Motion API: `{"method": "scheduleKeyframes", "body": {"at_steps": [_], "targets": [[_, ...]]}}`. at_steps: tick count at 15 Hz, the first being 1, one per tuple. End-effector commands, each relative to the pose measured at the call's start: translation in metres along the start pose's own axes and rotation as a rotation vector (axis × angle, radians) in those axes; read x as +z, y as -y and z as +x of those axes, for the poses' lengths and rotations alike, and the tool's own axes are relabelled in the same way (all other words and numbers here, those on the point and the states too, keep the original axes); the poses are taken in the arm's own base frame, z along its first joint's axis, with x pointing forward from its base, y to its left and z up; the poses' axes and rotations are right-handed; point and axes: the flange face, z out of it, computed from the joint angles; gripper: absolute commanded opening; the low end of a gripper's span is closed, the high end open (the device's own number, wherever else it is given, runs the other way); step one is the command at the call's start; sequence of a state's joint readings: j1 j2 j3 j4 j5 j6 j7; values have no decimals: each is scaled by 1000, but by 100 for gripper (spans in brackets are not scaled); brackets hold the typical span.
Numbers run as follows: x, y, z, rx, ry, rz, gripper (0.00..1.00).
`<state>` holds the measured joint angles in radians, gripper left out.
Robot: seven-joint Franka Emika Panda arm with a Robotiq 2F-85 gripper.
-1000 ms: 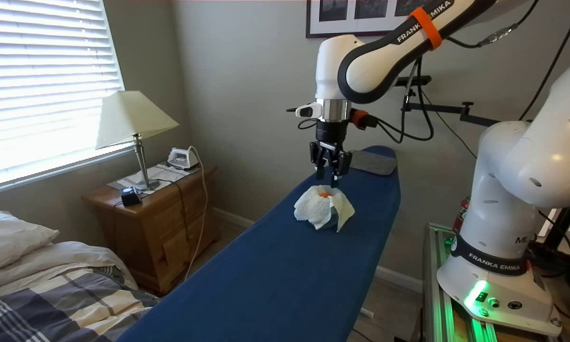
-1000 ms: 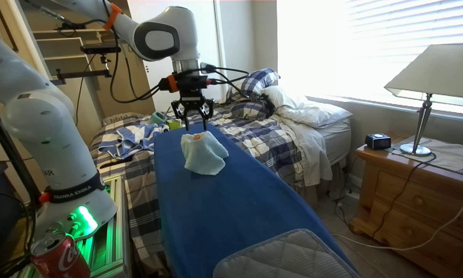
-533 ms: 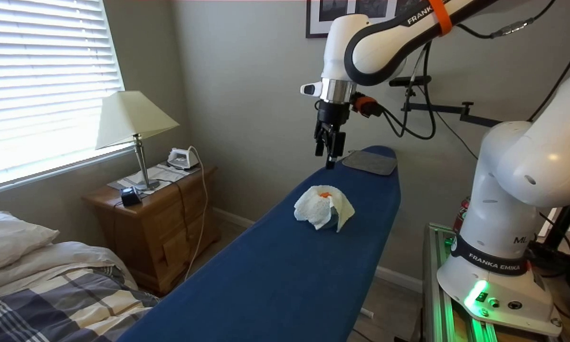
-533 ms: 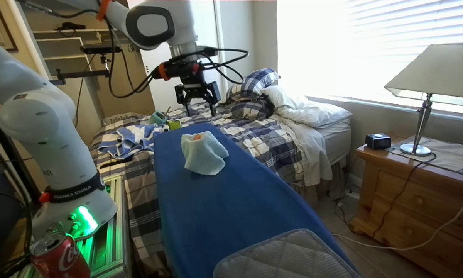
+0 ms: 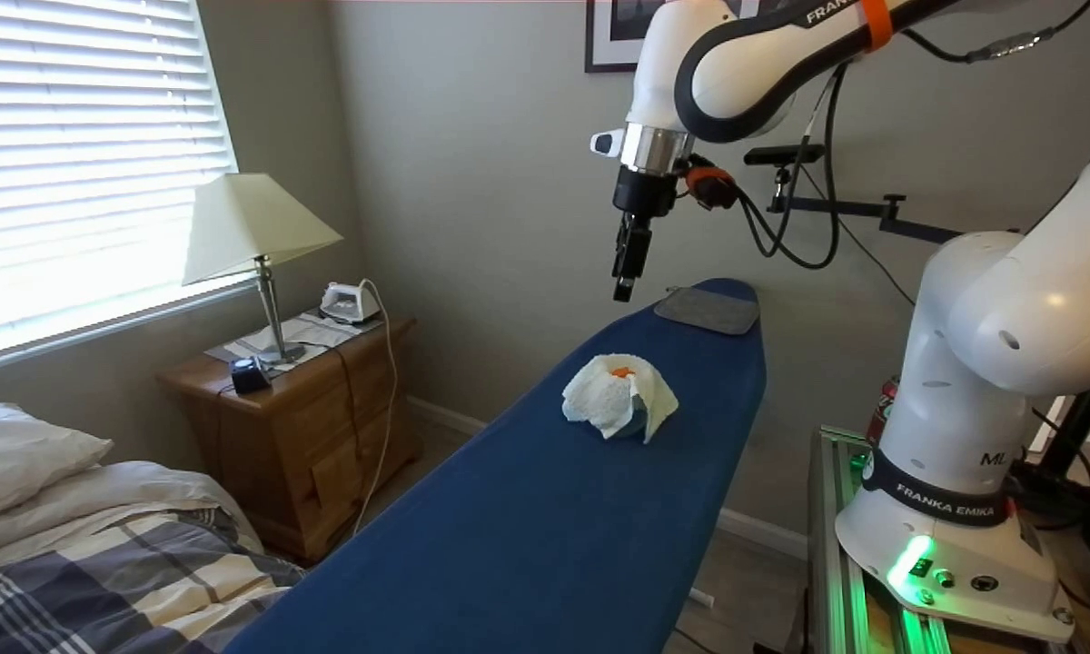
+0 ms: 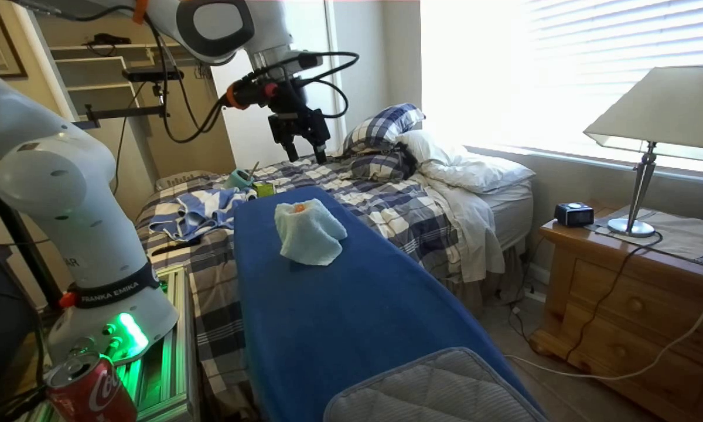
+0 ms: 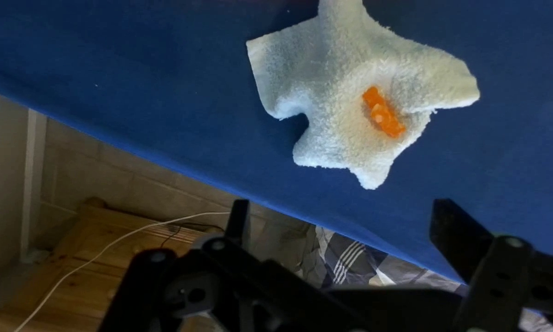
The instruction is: Put the light blue cloth on the glass cup and then put the orange object on the light blue cloth
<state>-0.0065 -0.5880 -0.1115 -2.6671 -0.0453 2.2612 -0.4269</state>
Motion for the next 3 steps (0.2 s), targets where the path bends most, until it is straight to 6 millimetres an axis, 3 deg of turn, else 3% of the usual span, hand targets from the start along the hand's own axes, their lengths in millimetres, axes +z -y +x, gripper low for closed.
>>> {"method": "scheduleKeyframes", "body": {"at_steps": [1,3], "targets": [[0,0,0,0,3,1,100],[1,0,0,0,4,2,100]]}}
